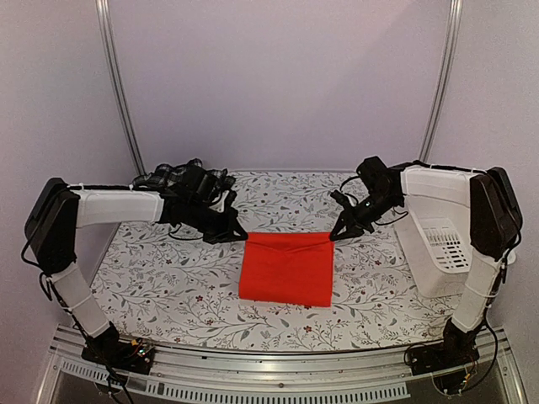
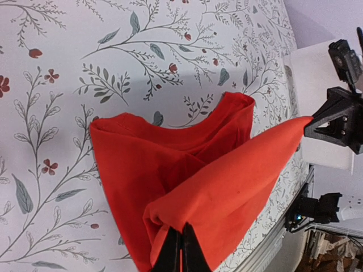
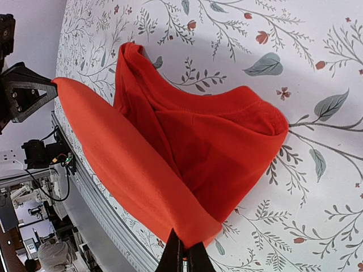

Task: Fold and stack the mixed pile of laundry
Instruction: Fold the 2/3-rectangle-folded T-shirt at the center of the board.

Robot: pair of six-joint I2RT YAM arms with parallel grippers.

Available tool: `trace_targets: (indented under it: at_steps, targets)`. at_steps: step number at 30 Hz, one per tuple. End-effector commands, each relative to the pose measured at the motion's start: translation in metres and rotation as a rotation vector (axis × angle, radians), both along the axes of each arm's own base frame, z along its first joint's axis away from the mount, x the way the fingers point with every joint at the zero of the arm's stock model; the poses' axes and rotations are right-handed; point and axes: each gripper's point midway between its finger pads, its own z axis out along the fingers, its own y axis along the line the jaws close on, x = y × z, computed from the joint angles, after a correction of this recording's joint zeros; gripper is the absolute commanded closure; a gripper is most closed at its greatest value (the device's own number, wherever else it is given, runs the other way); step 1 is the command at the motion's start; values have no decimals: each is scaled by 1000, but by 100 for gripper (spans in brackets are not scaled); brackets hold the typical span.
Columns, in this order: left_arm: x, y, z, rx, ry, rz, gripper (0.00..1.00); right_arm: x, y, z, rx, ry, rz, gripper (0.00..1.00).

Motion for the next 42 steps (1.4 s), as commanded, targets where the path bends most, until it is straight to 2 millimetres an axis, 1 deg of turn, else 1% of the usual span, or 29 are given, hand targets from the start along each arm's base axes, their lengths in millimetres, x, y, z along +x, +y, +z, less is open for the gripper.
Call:
trace_targets:
  at_steps: [1, 3, 4, 7, 8, 11, 15, 17, 18, 19, 21, 22, 23, 24, 25, 26, 27, 28, 29, 31, 32, 33, 34, 36, 37, 38, 40, 42]
  targets:
    - [18, 9, -13, 35, 3, 17, 100, 18, -2, -5, -18, -7, -8, 100]
    - [23, 8, -21, 36, 12, 16, 100, 26, 1, -10, -14, -8, -7, 100]
    - [25, 8, -25, 41, 19, 14, 100, 29, 2, -17, -18, 0, -8, 100]
    - [30, 9, -37, 56, 30, 16, 100, 39, 5, -27, -26, 2, -14, 100]
    - [33, 9, -41, 56, 30, 20, 100, 42, 5, -35, -38, 9, -16, 100]
    - [43, 5, -47, 48, 32, 27, 100, 50, 2, -49, -67, 15, -33, 100]
    - [55, 2, -52, 56, 22, 30, 100, 65, 0, -52, -63, 2, -64, 99]
    - [61, 4, -56, 64, 23, 39, 100, 71, 1, -51, -62, -3, -72, 99]
    - [63, 5, -58, 66, 30, 40, 100, 73, 0, -54, -68, 0, -75, 97]
    - [65, 5, -59, 68, 33, 36, 97, 76, -1, -52, -67, 1, -79, 91]
    - [72, 7, -50, 86, 4, 45, 71, 84, -5, -45, -68, -9, -90, 73]
    - [75, 10, -42, 91, -21, 57, 59, 91, -9, -35, -69, -37, -101, 62]
    - [78, 12, -28, 84, -60, 65, 49, 99, -13, -23, -72, -70, -116, 53]
    - [81, 14, -12, 77, -105, 75, 41, 108, -17, -5, -64, -114, -130, 46]
    - [85, 17, 3, 78, -150, 87, 35, 113, -20, 16, -48, -158, -140, 41]
    - [87, 19, 21, 73, -199, 90, 29, 117, -22, 32, -35, -188, -147, 38]
    - [87, 21, 43, 59, -250, 92, 24, 119, -21, 51, -12, -222, -145, 36]
    - [88, 21, 54, 54, -278, 92, 20, 116, -18, 63, 18, -238, -135, 36]
    - [86, 23, 74, 35, -318, 93, 15, 110, -15, 81, 59, -259, -117, 35]
    - [78, 19, 98, -26, -361, 67, 9, 94, -9, 96, 137, -256, -79, 35]
    - [72, 15, 106, -59, -368, 49, 7, 84, -5, 103, 182, -254, -61, 35]
    - [65, 10, 108, -89, -364, 24, 6, 74, -2, 103, 220, -228, -49, 35]
    - [57, 2, 111, -131, -364, -16, 5, 63, 4, 107, 266, -217, -29, 35]
    - [40, -15, 101, -151, -342, -74, 5, 39, 20, 106, 329, -173, 17, 35]
    - [31, -25, 92, -154, -323, -105, 4, 28, 28, 102, 347, -149, 44, 35]
    - [18, -39, 85, -165, -303, -145, 4, 19, 37, 98, 365, -129, 69, 35]
    - [4, -57, 70, -199, -261, -188, 2, 3, 53, 86, 390, -90, 110, 35]
    - [-6, -74, 62, -265, -231, -209, 2, -9, 64, 72, 437, -40, 142, 34]
